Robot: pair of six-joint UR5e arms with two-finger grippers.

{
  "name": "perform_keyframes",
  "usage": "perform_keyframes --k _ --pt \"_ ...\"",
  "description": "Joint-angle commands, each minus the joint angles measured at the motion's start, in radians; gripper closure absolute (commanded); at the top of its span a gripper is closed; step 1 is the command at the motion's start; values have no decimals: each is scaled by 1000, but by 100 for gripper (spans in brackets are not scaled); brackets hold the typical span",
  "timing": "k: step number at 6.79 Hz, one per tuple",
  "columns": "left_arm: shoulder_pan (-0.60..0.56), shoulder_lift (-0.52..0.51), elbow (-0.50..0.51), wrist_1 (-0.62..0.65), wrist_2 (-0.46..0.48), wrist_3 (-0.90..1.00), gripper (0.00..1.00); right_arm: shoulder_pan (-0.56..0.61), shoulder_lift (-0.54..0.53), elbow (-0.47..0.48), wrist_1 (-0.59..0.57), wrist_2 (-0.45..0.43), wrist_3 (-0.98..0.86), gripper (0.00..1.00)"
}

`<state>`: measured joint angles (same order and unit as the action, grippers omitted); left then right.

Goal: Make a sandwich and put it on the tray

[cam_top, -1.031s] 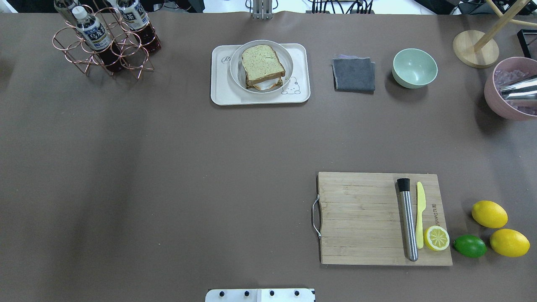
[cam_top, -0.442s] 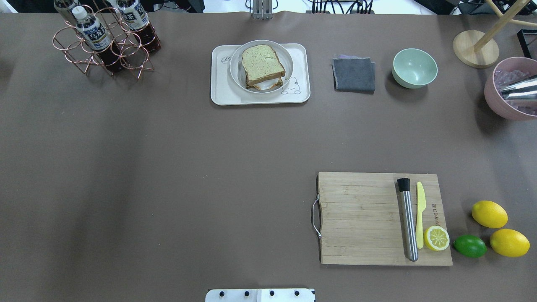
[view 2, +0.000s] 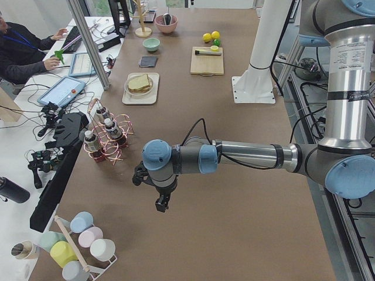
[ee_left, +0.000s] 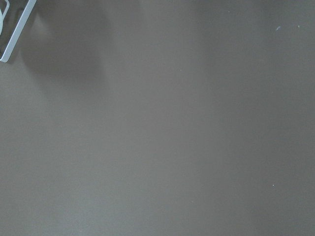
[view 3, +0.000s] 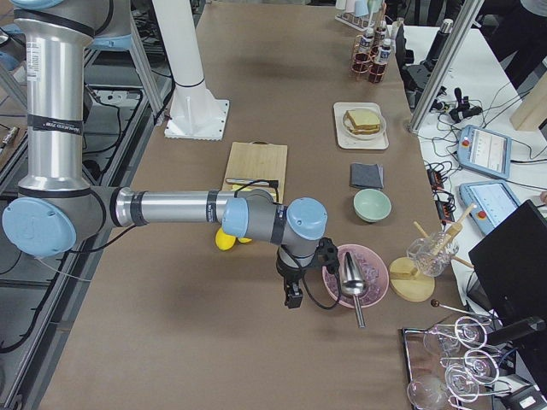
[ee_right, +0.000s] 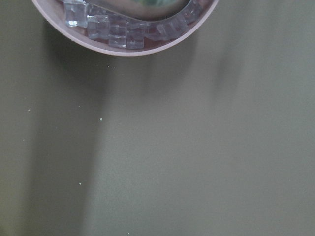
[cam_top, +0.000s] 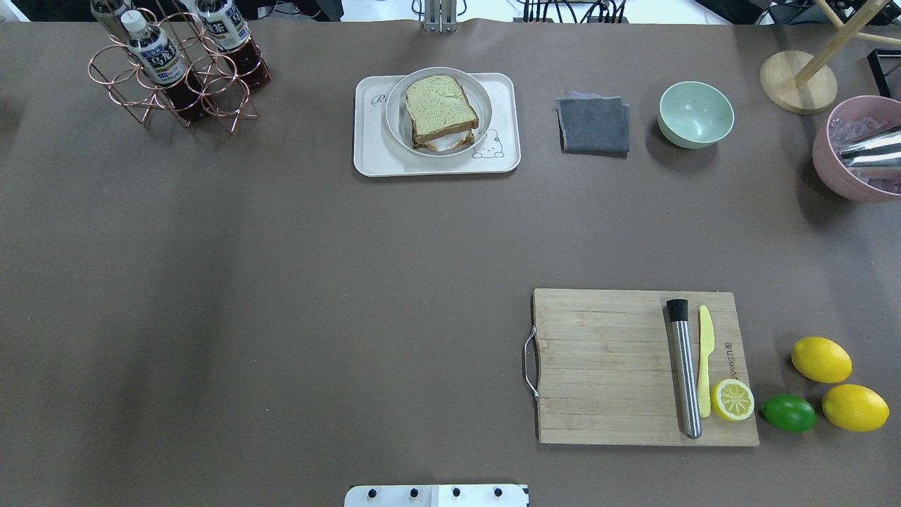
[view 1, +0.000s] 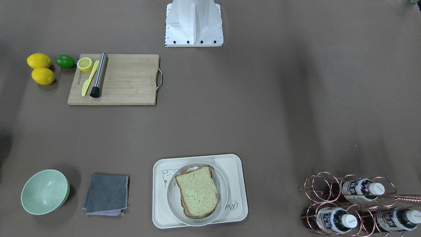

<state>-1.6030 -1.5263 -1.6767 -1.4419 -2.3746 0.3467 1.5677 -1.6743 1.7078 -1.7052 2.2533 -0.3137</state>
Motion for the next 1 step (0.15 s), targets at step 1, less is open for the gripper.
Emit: perform_keyframes --k 1 --pt "0 0 3 0 0 0 1 2 -51 -5 152 20 -5 0"
